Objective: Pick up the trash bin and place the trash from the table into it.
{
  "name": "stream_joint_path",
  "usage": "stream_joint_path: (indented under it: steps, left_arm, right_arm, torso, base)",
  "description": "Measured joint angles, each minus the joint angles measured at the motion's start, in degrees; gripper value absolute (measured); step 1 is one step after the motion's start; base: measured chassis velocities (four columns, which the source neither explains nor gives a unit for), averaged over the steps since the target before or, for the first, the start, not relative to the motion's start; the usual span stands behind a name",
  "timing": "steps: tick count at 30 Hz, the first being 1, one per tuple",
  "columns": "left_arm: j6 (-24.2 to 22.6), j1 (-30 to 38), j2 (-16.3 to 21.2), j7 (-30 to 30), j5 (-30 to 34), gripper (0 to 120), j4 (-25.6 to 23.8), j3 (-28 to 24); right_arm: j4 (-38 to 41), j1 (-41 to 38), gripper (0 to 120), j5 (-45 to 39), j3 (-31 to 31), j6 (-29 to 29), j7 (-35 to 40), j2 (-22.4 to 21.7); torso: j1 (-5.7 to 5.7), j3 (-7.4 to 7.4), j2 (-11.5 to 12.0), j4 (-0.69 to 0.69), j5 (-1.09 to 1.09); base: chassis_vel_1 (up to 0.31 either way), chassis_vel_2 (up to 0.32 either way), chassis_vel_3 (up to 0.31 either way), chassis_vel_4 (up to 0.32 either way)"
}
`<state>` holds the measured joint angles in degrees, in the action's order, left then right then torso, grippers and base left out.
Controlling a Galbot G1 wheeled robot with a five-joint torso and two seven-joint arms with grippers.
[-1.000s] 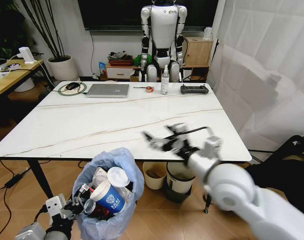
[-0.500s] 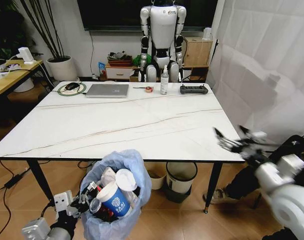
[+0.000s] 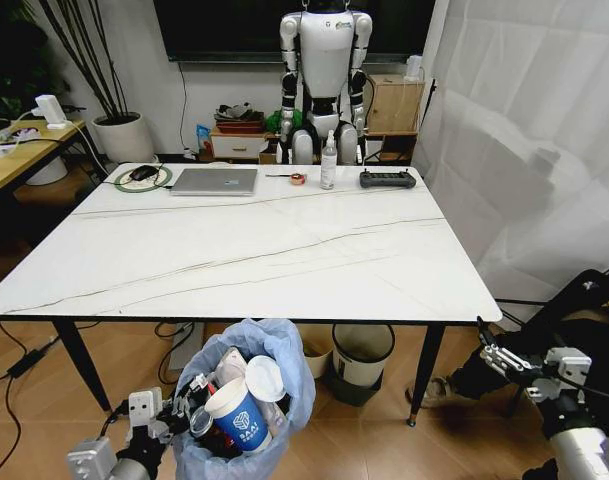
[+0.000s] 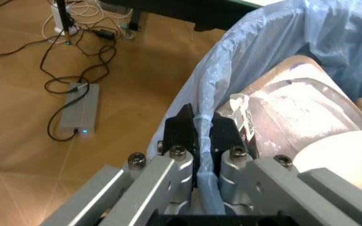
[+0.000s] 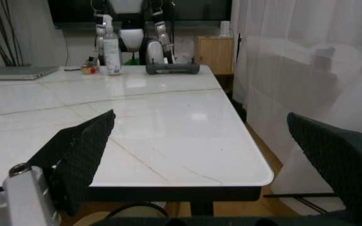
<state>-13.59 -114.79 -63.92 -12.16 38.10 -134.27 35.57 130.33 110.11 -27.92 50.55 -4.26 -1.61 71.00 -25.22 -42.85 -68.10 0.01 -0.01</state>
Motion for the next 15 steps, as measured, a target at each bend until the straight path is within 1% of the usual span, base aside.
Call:
stream_joint_path:
  steps: [3, 8, 15]
  left_arm:
    - [1.0, 0.4, 0.6, -0.3, -1.0, 1, 0.9, 0.0]
    - [1.1, 0.4, 1.1, -0.5, -1.1, 1, 1.1, 0.2]
    - [1.4, 0.5, 0.5, -0.1, -1.7, 1, 1.2, 0.5]
  right_arm:
    - [0.0, -0.2, 100, 0.0, -0.2, 0.0, 0.0, -0.1]
    - [0.0, -0.3, 100, -0.1, -0.3, 0.1, 0.0, -0.2]
    - [0.0, -0.5, 100, -0.3, -0.4, 0.2, 0.1, -0.3]
  torso:
    - [0.00, 0.00, 0.0, -0.01, 0.00]
    - [0.00, 0.00, 0.0, -0.01, 0.00]
    - [0.00, 0.00, 0.0, -0.01, 0.01]
  base:
    - [0.000, 0.000, 0.000, 0.000]
    - [0.000, 0.000, 0.000, 0.000]
    - [0.000, 0.000, 0.000, 0.000]
